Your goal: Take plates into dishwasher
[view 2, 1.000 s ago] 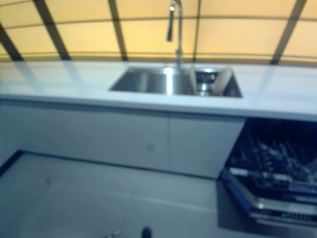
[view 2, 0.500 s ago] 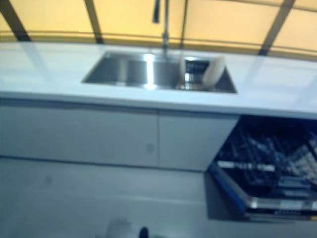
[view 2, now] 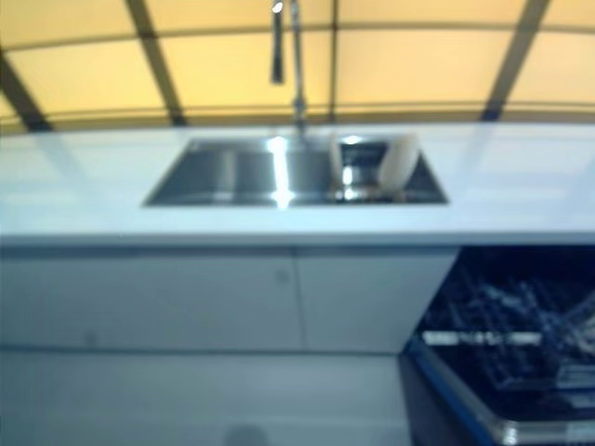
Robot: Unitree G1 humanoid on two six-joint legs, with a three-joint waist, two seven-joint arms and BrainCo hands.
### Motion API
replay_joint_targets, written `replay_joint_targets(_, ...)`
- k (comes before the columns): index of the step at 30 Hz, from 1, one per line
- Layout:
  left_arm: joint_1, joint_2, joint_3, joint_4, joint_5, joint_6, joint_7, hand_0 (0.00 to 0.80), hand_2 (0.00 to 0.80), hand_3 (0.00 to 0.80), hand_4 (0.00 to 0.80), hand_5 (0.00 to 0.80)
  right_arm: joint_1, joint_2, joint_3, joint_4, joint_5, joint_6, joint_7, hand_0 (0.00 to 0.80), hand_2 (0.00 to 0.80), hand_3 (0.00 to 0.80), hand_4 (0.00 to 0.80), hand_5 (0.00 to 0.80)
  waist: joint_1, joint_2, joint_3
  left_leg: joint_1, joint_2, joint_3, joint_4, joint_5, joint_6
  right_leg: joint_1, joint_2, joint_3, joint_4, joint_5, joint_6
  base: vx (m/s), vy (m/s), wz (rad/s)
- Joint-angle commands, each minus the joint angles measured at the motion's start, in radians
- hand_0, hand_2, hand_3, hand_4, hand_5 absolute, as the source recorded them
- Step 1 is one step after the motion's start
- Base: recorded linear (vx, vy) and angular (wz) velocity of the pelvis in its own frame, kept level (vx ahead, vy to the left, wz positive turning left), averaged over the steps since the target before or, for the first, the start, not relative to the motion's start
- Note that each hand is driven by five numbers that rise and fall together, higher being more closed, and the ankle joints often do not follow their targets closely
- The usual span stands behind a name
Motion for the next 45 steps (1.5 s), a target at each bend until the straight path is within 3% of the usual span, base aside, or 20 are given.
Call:
replay_joint_targets(1,-0.052,-0.021,0.004,0.004,0.04,-0.006,-0.02,0.0,0.0,0.0,0.0,0.0,-0.014,-0.02,-0.008,0.05,0.032,-0.022,0.011,0.0,0.0,0.0,0.0,0.0,0.005,0.075,0.069,-0.006,0.049,0.017,0.038,-0.052,-0.008,0.045,0.026,-0.041,-0.471,0.218,-0.025,0.214,-0.122,0.35)
replay_joint_targets(3,-0.059,-0.021,-0.006,0.015,0.06,-0.005,-0.032,0.0,0.0,0.0,0.0,0.0,-0.021,-0.015,-0.007,0.08,0.051,-0.037,0.009,0.0,0.0,0.0,0.0,0.0,0.015,0.09,0.067,0.019,0.059,-0.015,0.017,-0.061,-0.021,0.116,0.073,-0.023,-0.921,0.284,-0.001,0.231,-0.177,0.4)
replay_joint_targets(5,-0.061,-0.02,-0.003,0.019,0.055,0.001,-0.034,0.0,0.0,0.0,0.0,0.0,-0.026,-0.013,-0.021,0.096,0.037,-0.032,0.004,0.0,0.0,0.0,0.0,0.0,0.02,0.089,0.059,0.04,0.045,-0.032,0.016,-0.089,-0.02,0.157,0.084,0.026,-1.126,0.324,0.02,0.265,-0.162,0.31)
replay_joint_targets(11,0.013,-0.04,0.04,0.035,0.087,0.014,-0.033,0.0,0.0,0.0,0.0,0.0,-0.04,-0.002,-0.011,0.086,0.004,0.005,-0.024,0.0,0.0,0.0,0.0,0.0,0.037,0.071,0.01,0.11,0.06,-0.051,0.051,-0.148,-0.023,0.295,0.095,0.022,-1.11,0.282,0.01,0.327,-0.181,0.27)
replay_joint_targets(15,0.017,-0.06,0.019,0.039,0.13,-0.004,-0.049,0.0,0.0,0.0,0.0,0.0,-0.035,0.004,-0.007,0.072,-0.015,-0.013,-0.023,0.0,0.0,0.0,0.0,0.0,0.031,0.063,-0.005,0.125,0.07,-0.057,0.015,-0.145,-0.023,0.319,0.108,0.036,-1.102,0.249,-0.006,0.201,-0.103,0.0)
replay_joint_targets(22,-0.003,-0.049,-0.006,0.031,0.09,-0.003,-0.019,0.0,0.0,0.0,0.0,0.0,-0.054,0.016,0.019,0.067,0.002,-0.043,-0.037,0.0,0.0,0.0,0.0,0.0,0.024,0.072,0.022,0.118,0.079,-0.045,-0.033,-0.119,-0.021,0.263,0.101,0.025,-1.05,0.239,0.012,0.05,-0.03,-0.16)
replay_joint_targets(34,-0.01,-0.052,-0.024,0.02,0.128,-0.008,-0.036,0.0,0.0,0.0,0.0,0.0,-0.05,0.018,0.016,0.064,0.008,-0.051,-0.05,0.0,0.0,0.0,0.0,0.0,0.01,0.067,0.023,0.133,0.089,0.036,-0.03,-0.145,-0.021,0.265,0.089,0.0,-1.073,0.251,0.03,0.051,0.009,-0.1)
replay_joint_targets(38,-0.008,-0.039,-0.018,0.016,0.119,-0.008,-0.03,0.0,0.0,0.0,0.0,0.0,-0.044,0.015,0.013,0.064,-0.026,-0.061,-0.031,0.0,0.0,0.0,0.0,0.0,0.013,0.063,0.033,0.153,0.09,0.068,-0.05,-0.139,-0.024,0.243,0.083,-0.05,-1.027,0.257,0.042,0.042,0.025,-0.22)
replay_joint_targets(42,-0.019,-0.019,-0.012,0.009,0.11,-0.012,-0.011,0.0,0.0,0.0,0.0,0.0,-0.057,0.015,0.034,0.059,-0.029,-0.08,-0.016,0.0,0.0,0.0,0.0,0.0,0.02,0.06,0.038,0.146,0.102,0.079,-0.04,-0.134,-0.022,0.218,0.092,-0.078,-0.928,0.192,0.024,0.048,-0.131,-0.4)
replay_joint_targets(45,-0.035,-0.01,0.003,0.007,0.064,-0.013,-0.003,0.0,0.0,0.0,0.0,0.0,-0.068,0.011,0.048,0.063,-0.03,-0.076,-0.004,0.0,0.0,0.0,0.0,0.0,0.019,0.047,0.035,0.142,0.113,0.091,0.032,-0.178,-0.026,0.234,0.099,-0.08,-0.948,0.168,-0.001,0.107,-0.21,-0.2)
